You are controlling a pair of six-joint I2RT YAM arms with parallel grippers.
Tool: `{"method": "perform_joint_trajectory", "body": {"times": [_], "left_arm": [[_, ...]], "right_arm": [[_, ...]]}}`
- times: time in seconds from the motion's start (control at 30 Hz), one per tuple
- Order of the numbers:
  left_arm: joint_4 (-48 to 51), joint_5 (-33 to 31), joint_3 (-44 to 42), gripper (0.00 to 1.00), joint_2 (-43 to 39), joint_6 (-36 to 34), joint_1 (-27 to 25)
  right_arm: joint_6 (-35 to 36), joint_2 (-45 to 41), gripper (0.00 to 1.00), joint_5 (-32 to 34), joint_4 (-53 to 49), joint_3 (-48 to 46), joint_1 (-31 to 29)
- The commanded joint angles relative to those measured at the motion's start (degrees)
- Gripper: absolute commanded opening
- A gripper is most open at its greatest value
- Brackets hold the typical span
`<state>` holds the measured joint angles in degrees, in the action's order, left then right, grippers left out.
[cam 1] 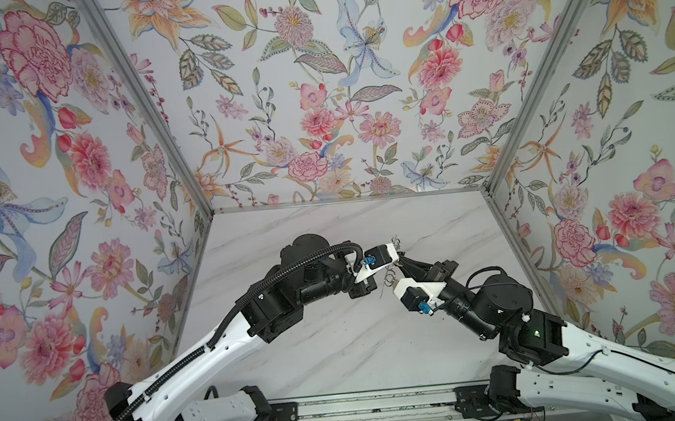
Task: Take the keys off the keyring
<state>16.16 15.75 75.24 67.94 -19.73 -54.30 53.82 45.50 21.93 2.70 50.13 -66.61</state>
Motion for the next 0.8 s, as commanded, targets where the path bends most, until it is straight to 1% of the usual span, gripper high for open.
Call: {"method": "perform_joint_trajectory", "body": {"times": [0.0, 0.13, 0.2, 0.33, 0.5, 0.63, 0.77], "left_arm": [[6.52, -9.68, 3.80, 0.00, 3.60, -1.15, 1.48], [12.22, -9.74, 5.95, 0.00, 6.11, -1.71, 1.16], [14.22, -8.59, 6.23, 0.00, 7.04, -1.66, 1.13], [18.23, -8.44, 6.74, 0.00, 8.28, -2.21, 1.21], [22.91, -1.77, 9.36, 0.00, 10.44, -2.39, 1.21], [23.94, 0.92, 10.22, 0.00, 10.78, -1.22, 1.52], [21.69, 1.08, 9.32, 0.00, 9.16, 0.76, 2.35]], "right_arm": [[1.21, 0.32, 0.00, -8.39, -3.22, 3.24, -3.00], [1.75, 1.94, 0.00, -8.61, -5.01, 5.76, -3.01], [2.09, 2.77, 0.00, -8.57, -5.54, 7.01, -3.02], [2.69, 4.09, 0.00, -8.32, -7.21, 9.29, -3.00], [1.98, 5.46, 0.00, -8.70, -10.01, 11.42, -2.03], [1.60, 5.52, 0.00, -7.96, -11.43, 12.10, -1.39], [0.36, 4.32, 0.00, -8.46, -11.75, 11.66, -0.55]]}}
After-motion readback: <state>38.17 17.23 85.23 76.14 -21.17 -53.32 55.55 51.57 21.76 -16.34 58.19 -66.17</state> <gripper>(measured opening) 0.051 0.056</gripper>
